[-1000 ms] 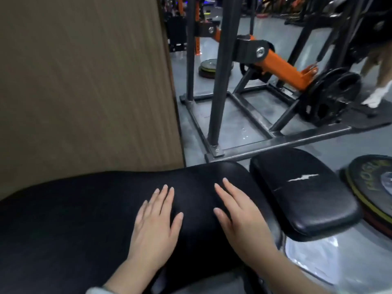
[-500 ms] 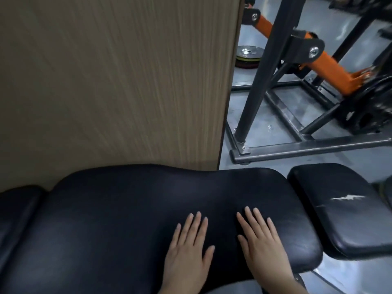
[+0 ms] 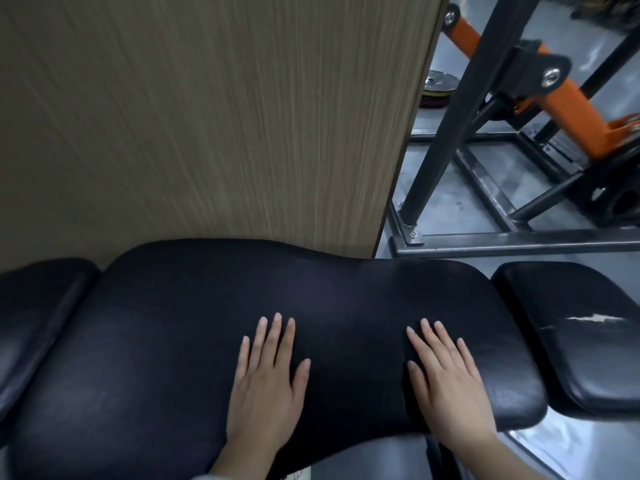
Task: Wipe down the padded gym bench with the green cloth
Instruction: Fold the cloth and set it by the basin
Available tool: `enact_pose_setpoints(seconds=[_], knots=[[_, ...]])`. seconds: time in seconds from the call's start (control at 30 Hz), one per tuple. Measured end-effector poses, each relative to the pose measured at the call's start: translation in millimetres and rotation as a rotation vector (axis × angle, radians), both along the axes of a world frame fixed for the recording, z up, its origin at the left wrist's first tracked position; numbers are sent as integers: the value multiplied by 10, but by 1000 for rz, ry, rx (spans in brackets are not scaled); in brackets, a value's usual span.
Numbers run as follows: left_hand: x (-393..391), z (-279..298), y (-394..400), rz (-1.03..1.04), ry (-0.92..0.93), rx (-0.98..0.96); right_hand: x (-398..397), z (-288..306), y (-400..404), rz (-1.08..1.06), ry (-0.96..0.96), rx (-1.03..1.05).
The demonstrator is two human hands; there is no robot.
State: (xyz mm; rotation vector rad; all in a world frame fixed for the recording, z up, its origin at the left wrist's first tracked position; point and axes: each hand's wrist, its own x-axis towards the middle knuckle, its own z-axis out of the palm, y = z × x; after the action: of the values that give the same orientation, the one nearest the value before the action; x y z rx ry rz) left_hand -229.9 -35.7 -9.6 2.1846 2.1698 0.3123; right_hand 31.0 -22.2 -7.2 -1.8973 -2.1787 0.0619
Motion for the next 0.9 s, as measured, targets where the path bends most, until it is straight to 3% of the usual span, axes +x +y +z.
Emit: enact_pose_setpoints(seconds=[0.77,0.9], knots=[[-11,-24,26,14,3,-29,47,-51,12,31,59,51],[-10,1,27,10,-24,-57,19,1,34,16,188,52]])
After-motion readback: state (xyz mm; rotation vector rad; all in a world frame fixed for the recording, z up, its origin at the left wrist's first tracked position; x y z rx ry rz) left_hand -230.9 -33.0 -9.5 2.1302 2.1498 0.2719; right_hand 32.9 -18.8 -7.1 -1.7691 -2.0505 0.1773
